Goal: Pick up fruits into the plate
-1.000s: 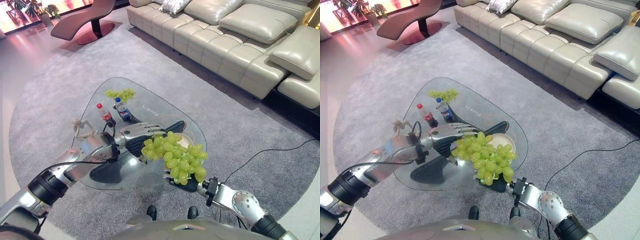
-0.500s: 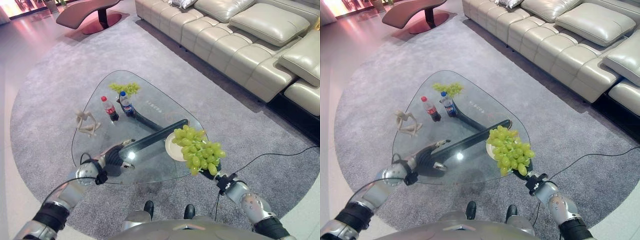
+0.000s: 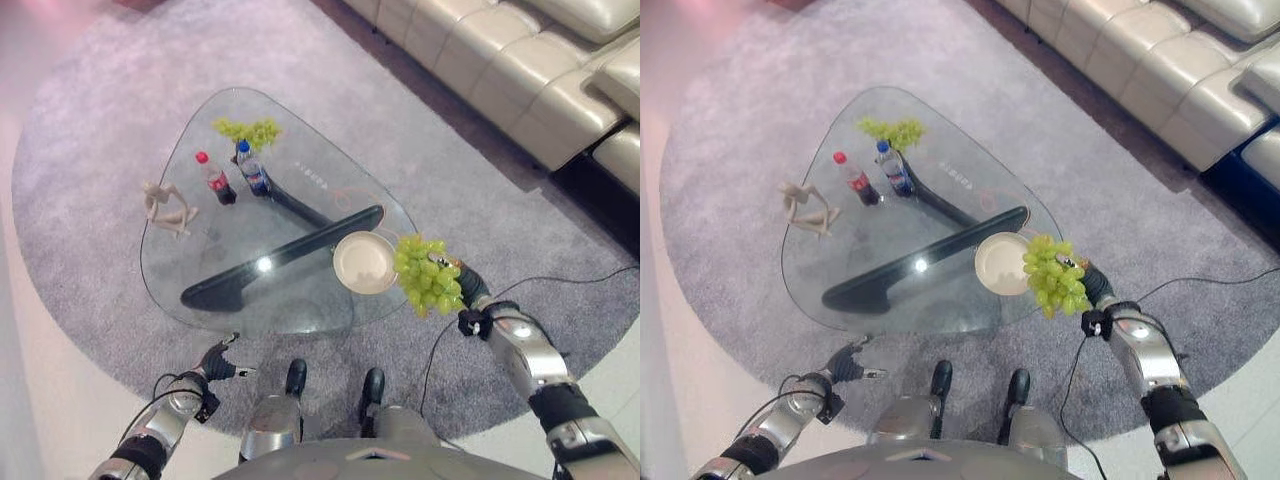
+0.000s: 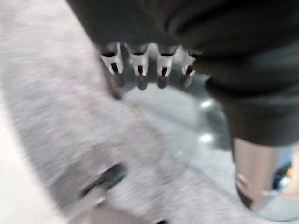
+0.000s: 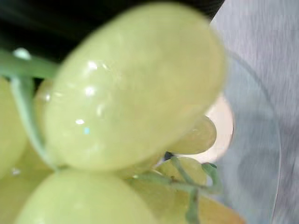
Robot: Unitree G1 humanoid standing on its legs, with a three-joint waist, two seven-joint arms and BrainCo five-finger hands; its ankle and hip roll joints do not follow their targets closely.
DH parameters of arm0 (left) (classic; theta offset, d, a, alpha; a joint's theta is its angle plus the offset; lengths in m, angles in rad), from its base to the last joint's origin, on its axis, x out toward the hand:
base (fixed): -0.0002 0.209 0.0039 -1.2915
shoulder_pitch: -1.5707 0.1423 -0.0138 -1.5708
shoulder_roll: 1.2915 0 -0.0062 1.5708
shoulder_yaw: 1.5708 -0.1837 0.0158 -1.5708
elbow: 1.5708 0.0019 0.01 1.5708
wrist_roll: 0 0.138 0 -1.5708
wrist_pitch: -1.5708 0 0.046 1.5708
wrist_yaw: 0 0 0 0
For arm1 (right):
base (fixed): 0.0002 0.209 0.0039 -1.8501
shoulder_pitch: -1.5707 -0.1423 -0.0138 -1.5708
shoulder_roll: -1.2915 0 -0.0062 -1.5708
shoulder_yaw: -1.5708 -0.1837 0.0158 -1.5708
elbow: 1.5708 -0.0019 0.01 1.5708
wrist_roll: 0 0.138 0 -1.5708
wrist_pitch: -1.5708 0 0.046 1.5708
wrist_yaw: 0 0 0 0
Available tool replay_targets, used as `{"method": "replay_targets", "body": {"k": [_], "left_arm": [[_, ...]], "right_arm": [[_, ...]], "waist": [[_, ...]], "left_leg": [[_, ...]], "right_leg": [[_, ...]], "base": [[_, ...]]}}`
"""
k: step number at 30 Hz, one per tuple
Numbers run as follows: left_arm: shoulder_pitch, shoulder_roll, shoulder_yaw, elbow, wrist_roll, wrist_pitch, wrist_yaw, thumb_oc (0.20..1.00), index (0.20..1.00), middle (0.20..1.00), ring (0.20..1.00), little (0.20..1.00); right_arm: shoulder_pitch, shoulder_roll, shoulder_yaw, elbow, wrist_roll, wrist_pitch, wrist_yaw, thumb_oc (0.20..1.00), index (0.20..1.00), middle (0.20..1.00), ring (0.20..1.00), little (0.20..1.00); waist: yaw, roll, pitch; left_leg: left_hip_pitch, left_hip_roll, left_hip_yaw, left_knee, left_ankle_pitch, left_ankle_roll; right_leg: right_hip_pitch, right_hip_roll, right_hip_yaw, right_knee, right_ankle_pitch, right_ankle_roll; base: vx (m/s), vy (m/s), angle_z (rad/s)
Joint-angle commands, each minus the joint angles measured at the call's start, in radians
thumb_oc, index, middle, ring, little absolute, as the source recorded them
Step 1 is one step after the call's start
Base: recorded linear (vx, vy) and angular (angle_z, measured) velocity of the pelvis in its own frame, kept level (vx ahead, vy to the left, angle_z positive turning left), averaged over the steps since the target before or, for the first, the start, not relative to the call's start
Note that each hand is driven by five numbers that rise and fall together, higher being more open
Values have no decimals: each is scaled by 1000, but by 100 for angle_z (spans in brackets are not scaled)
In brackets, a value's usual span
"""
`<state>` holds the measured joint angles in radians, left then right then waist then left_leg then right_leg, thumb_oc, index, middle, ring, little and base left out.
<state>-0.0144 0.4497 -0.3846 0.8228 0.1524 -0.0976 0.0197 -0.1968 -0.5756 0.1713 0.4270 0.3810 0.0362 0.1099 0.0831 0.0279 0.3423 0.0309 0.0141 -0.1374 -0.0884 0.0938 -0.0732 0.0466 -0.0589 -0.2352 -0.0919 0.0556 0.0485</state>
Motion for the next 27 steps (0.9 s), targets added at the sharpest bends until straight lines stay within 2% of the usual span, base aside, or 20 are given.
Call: {"method": "replay_targets", "body": {"k": [1,7,12,15,20,27], "left_arm": [[-64,-13,-52,85,-63,-51,26,1000,1000,1000,1000,1000],[-123,-46,-112,187,-121,-77,28,1000,1000,1000,1000,1000],[-162,-50,-153,163,-161,-91,39,1000,1000,1000,1000,1000],[-195,-54,-175,147,-190,-83,44,1000,1000,1000,1000,1000],[-217,-58,-196,131,-229,-75,43,1000,1000,1000,1000,1000],[-226,-63,-214,126,-262,-71,40,1000,1000,1000,1000,1000]], "right_arm": [[-148,-78,5,-23,-100,-94,-94,200,200,200,200,200],[-323,-138,55,118,-179,-98,-165,200,200,200,200,200],[-436,-175,101,198,-216,-106,-212,200,200,200,200,200],[-520,-189,141,251,-242,-85,-237,200,200,200,200,200],[-614,-200,186,326,-268,-52,-260,200,200,200,200,200],[-683,-182,226,384,-297,-22,-284,200,200,200,200,200]], "waist": [[13,-21,39],[32,0,95],[48,25,132],[57,40,155],[68,59,177],[83,69,178]], "left_leg": [[-23,-49,73,105,-163,49],[-91,-62,36,121,-150,45],[-141,-76,11,131,-137,43],[-175,-89,-4,148,-128,44],[-220,-103,-10,176,-117,45],[-289,-110,-3,207,-113,50]], "right_leg": [[-48,-23,42,120,-79,30],[-105,-32,14,143,-81,23],[-151,-39,-13,161,-82,18],[-186,-46,-30,184,-83,14],[-236,-60,-48,218,-82,10],[-312,-71,-62,256,-80,11]], "base": [[-87,6,7],[-112,22,16],[-106,45,13],[-70,56,12],[-53,78,9],[-32,43,5]]}}
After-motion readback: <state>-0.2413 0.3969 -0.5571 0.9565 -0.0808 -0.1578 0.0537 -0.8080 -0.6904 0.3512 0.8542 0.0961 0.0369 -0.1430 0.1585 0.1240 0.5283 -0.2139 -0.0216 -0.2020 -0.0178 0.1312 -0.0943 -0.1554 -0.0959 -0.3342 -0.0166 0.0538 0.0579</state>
